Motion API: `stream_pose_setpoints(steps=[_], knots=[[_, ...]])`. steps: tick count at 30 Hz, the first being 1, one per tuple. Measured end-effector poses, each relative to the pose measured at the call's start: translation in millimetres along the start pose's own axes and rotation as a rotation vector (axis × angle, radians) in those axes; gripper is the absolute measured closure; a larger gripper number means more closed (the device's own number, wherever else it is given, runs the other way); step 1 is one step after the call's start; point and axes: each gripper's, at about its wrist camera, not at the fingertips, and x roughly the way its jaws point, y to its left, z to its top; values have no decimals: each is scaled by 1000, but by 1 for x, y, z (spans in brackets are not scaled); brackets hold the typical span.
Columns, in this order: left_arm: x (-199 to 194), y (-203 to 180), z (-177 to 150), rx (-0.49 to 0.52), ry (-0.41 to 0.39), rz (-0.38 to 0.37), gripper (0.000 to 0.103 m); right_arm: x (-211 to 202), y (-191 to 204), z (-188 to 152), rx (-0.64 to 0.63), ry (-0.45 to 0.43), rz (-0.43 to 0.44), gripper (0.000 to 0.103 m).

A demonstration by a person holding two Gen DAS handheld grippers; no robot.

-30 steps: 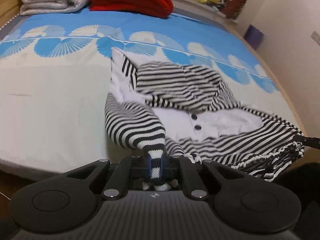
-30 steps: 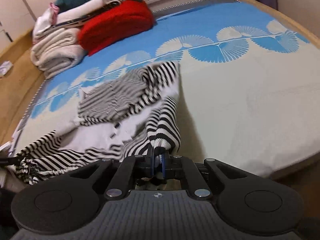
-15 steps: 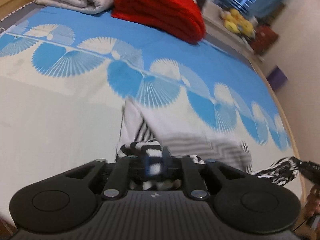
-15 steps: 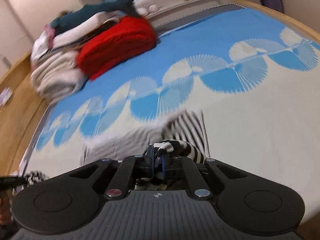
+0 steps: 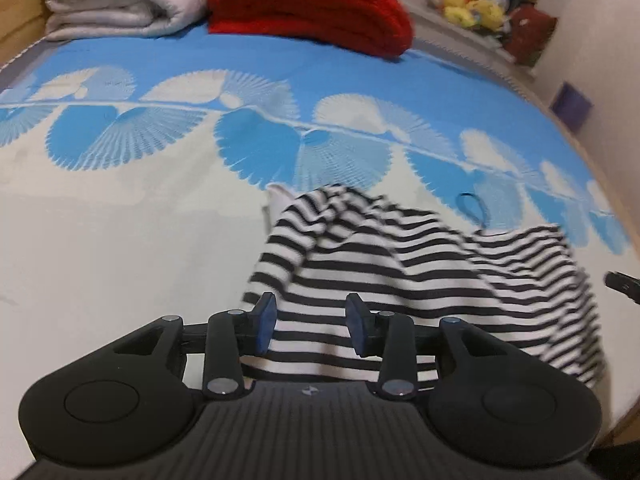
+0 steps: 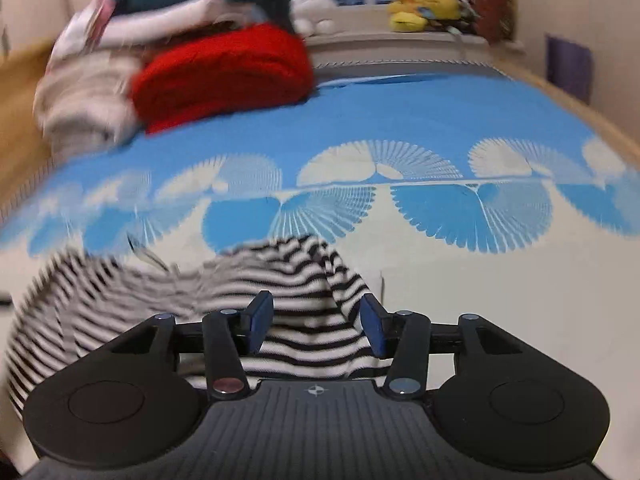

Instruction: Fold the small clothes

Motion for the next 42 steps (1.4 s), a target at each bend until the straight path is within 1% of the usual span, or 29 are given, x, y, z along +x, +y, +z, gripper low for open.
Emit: stream_pose_setpoints(steps=[3,8,9,10,13,17,20,23,24,25,26,27,28,29,30,31,32,33,34,35,36,38,39,40,41,42], knots=[[8,5,2,-54,10,7,61,10,3,-1,-39,33,-4,53],[26,0,8,-83,8,50,61,25,4,8,-29,23,-22,49],[30,-3,10,-83,7,59,59,29,6,10,-30,26,-26,49],[33,-5,12,-79,3,71,57,34,7,11,-35,29,-28,49],[44,-9,18,-74,-11,133,57,47,15,17,-69,35,-33,48],[60,-8,27,-87,-7,164,57,73,22,24,-122,72,-104,48],[72,-6,30,-91,7,166,57,91,21,27,-112,99,-126,48],[85,-9,34,-54,6,183,57,106,22,28,-132,116,-133,52],[88,-10,35,-34,1,187,57,111,23,28,-143,125,-126,65],[91,-11,36,-14,-5,187,65,114,23,29,-150,133,-109,77],[93,-12,37,3,-9,175,75,117,24,30,-149,143,-80,94],[95,-12,40,18,-11,154,101,118,24,33,-140,141,-65,97],[91,-11,44,24,-39,158,100,117,23,38,-122,124,-60,98],[81,-12,49,21,-114,188,100,114,21,43,-99,103,-53,99],[66,-11,55,4,-207,197,100,109,19,49,-68,63,-51,99],[56,-10,59,-12,-272,196,100,97,17,59,-23,-11,-53,99],[50,-10,62,-19,-315,203,100,86,16,67,11,-81,-35,99],[51,-11,63,-24,-316,209,100,76,17,73,26,-155,-18,99],[59,-13,63,-25,-277,208,99,68,22,78,9,-223,-24,99],[73,-15,63,-14,-211,221,99,69,27,79,-19,-250,-45,99],[92,-18,60,13,-121,255,95,76,32,77,-41,-240,-70,99],[121,-19,53,45,16,283,88,109,37,69,-61,-104,-119,98],[128,-16,50,36,49,299,74,127,37,63,-68,-17,-135,97],[128,-13,47,18,50,322,56,147,37,54,-76,86,-141,96],[125,-10,46,3,40,342,49,160,38,47,-86,157,-148,91],[119,-8,48,-8,29,341,47,166,39,42,-100,193,-166,82]])
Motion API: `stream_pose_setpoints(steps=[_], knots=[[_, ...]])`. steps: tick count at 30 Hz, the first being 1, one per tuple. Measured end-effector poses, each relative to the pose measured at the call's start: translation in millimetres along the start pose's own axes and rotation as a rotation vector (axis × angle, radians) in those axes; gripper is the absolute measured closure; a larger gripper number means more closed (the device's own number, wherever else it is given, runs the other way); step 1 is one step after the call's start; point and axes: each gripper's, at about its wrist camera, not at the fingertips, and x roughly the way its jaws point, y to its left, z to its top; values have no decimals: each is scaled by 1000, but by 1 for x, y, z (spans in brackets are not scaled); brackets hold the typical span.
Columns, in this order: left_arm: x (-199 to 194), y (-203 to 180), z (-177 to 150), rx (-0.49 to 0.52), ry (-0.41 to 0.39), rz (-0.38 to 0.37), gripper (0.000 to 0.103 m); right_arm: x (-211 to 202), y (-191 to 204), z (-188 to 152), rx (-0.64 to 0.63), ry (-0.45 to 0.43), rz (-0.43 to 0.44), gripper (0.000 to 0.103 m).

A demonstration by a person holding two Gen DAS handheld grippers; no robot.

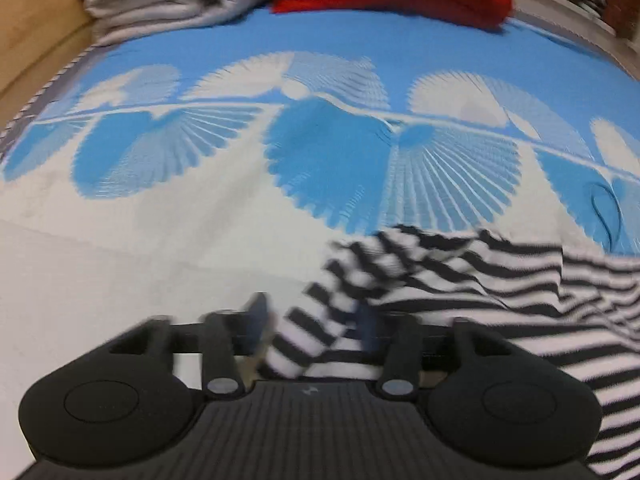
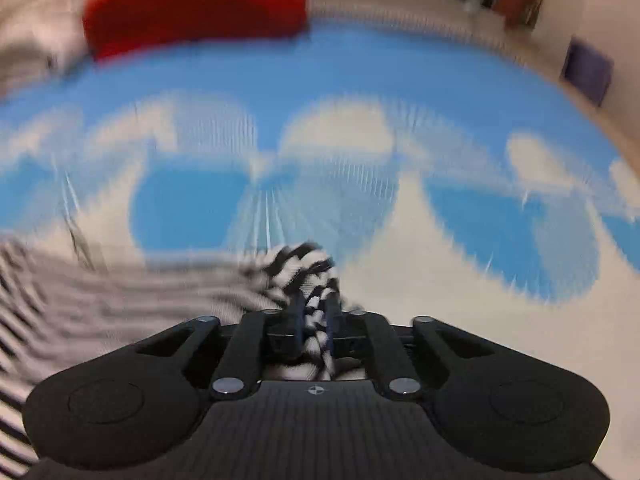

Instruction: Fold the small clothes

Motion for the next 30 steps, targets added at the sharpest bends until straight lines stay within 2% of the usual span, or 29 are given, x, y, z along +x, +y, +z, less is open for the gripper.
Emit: stream_pose_setpoints(steps=[3,6,8,10,12,14,18,19,20,21,22,24,26,27,30], knots=[[-24,18,3,-56,-22,-93,47,-19,2,3,-23,-44,-30,66],[-48,37,2,-75,-14,-191,47,-61,-18,3,79,-124,31,62],[-69,50,1,-72,-5,-169,47,-86,-38,-2,147,-136,82,62],[-99,66,-5,-59,-39,-161,48,-113,-58,-6,197,-139,95,62],[-124,79,-13,-65,-65,-180,49,-136,-82,-14,261,-146,107,61],[-141,95,-31,-99,-59,-211,55,-153,-100,-28,309,-129,135,60],[-134,113,-75,-177,28,-223,58,-163,-111,-65,323,-64,155,59],[-123,114,-87,-184,83,-232,58,-159,-111,-76,324,-44,152,59],[-112,113,-92,-175,184,-226,61,-153,-110,-87,326,-21,160,59],[-107,109,-96,-171,229,-235,63,-148,-110,-97,322,15,168,59],[-107,106,-96,-161,229,-254,62,-142,-107,-103,309,80,152,59],[-105,97,-96,-124,228,-274,61,-145,-107,-106,322,54,149,58],[-97,91,-100,-110,262,-263,61,-144,-104,-106,311,43,166,56],[-92,88,-101,-110,280,-246,61,-140,-102,-108,297,67,165,53],[-85,90,-102,-135,304,-210,61,-124,-99,-115,269,160,164,52]])
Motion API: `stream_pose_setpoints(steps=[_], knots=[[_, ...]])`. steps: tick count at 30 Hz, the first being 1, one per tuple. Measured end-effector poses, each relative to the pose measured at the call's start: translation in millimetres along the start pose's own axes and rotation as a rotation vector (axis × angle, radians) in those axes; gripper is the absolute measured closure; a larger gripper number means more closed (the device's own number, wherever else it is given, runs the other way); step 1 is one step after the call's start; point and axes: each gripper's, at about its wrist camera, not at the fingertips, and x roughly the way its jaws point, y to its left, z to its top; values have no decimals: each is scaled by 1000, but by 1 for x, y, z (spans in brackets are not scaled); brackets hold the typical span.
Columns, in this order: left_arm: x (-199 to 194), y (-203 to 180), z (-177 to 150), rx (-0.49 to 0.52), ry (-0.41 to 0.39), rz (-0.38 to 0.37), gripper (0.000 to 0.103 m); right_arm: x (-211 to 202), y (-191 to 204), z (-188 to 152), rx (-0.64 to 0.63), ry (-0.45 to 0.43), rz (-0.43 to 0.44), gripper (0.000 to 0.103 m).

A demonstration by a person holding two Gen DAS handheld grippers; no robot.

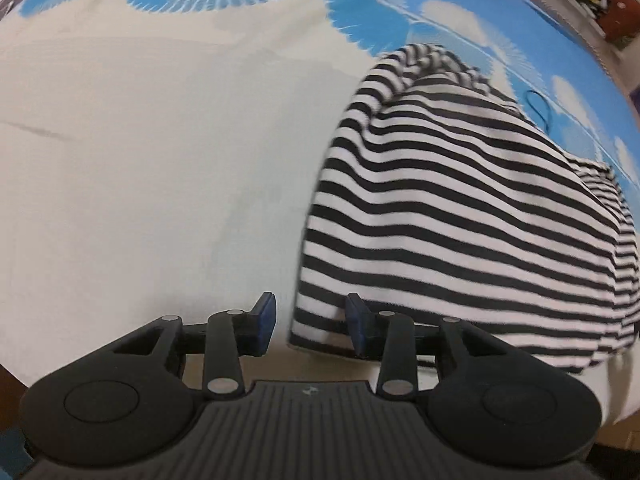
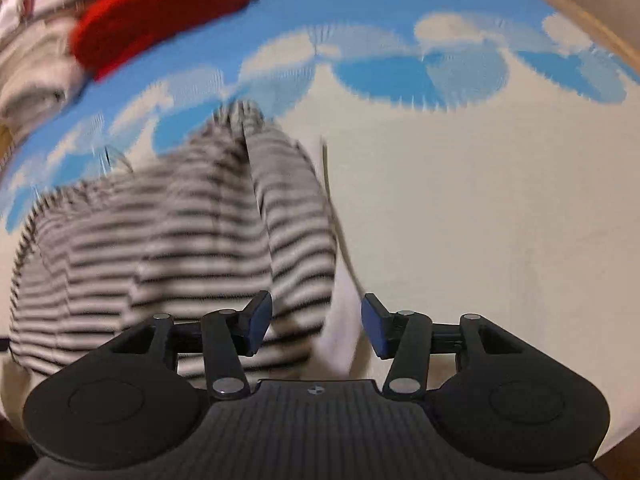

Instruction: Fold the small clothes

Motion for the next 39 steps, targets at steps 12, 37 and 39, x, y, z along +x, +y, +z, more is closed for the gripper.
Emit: stream_pose_setpoints(steps=[12,37,39], knots=[[-16,4,-2,24,-103,-21,102,7,6,-5,-50,7,38,93],[-12,-66,-14,286,-81,-96,74,3,0,-5,-23,58,-63,84],[7,-76,-23,311,-10,-28,65,19,-2,-11,-45,144,-145,69]])
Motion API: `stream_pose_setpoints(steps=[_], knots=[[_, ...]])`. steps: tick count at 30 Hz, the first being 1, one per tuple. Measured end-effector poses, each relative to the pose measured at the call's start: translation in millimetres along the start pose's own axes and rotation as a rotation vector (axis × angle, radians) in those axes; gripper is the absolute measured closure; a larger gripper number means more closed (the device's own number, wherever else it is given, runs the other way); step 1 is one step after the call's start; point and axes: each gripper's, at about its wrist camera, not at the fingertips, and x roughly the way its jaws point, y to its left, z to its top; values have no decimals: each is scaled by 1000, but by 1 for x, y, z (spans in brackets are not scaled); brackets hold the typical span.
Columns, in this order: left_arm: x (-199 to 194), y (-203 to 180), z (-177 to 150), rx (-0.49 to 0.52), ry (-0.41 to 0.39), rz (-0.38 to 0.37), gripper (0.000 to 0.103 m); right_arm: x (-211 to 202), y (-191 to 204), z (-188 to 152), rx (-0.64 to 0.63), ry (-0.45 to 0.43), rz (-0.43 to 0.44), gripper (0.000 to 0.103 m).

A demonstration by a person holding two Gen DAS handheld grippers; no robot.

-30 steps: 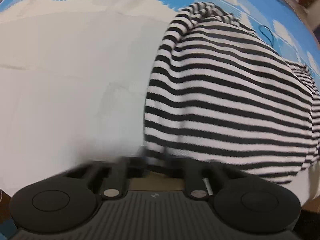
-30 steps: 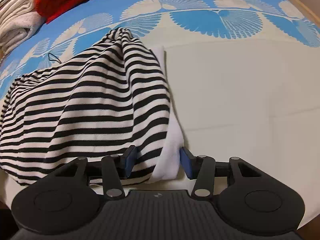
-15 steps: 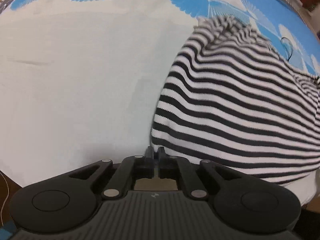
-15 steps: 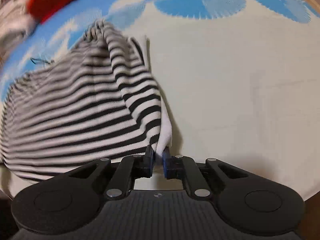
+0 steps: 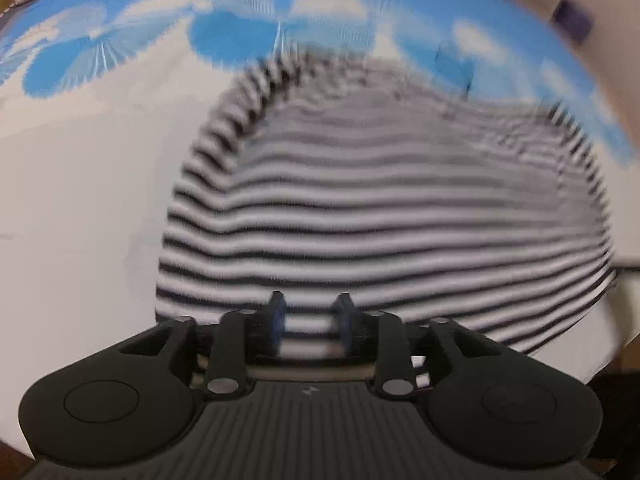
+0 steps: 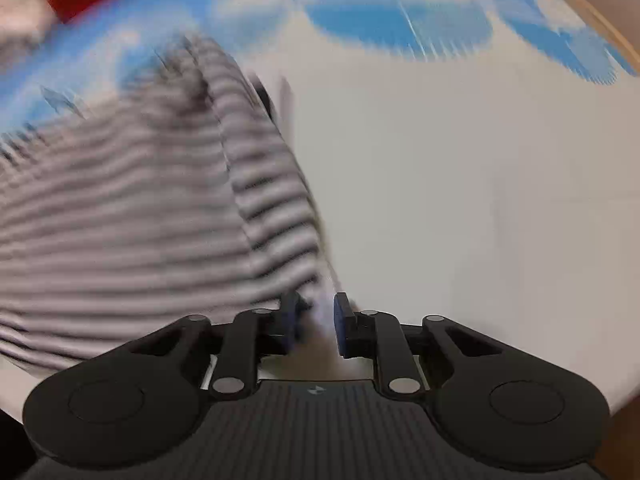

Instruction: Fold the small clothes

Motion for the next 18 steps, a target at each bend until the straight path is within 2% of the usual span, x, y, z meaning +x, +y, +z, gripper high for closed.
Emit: stream_pose_setpoints(steps=[2,6,9,10,12,14,18], knots=[[10,1,-2,-15,73,42,62,-4,-7,3,49,-27,4,70],[-4,8,2,-75,0,28,62,-30,-4,6,15,-172,9,70],[-13,14,5,-106,-52,26,62,-52,6,7,-60,-318,54,68],[-16,16,4,-118,-62,29,62,-57,13,6,-85,-340,74,67],[-22,20,4,-129,-88,42,62,-56,20,5,-113,-335,114,58],[-31,18,2,-124,-127,56,62,-49,27,2,-141,-286,124,57],[-38,25,-1,-131,-155,61,62,-31,40,-7,-208,-183,49,57]])
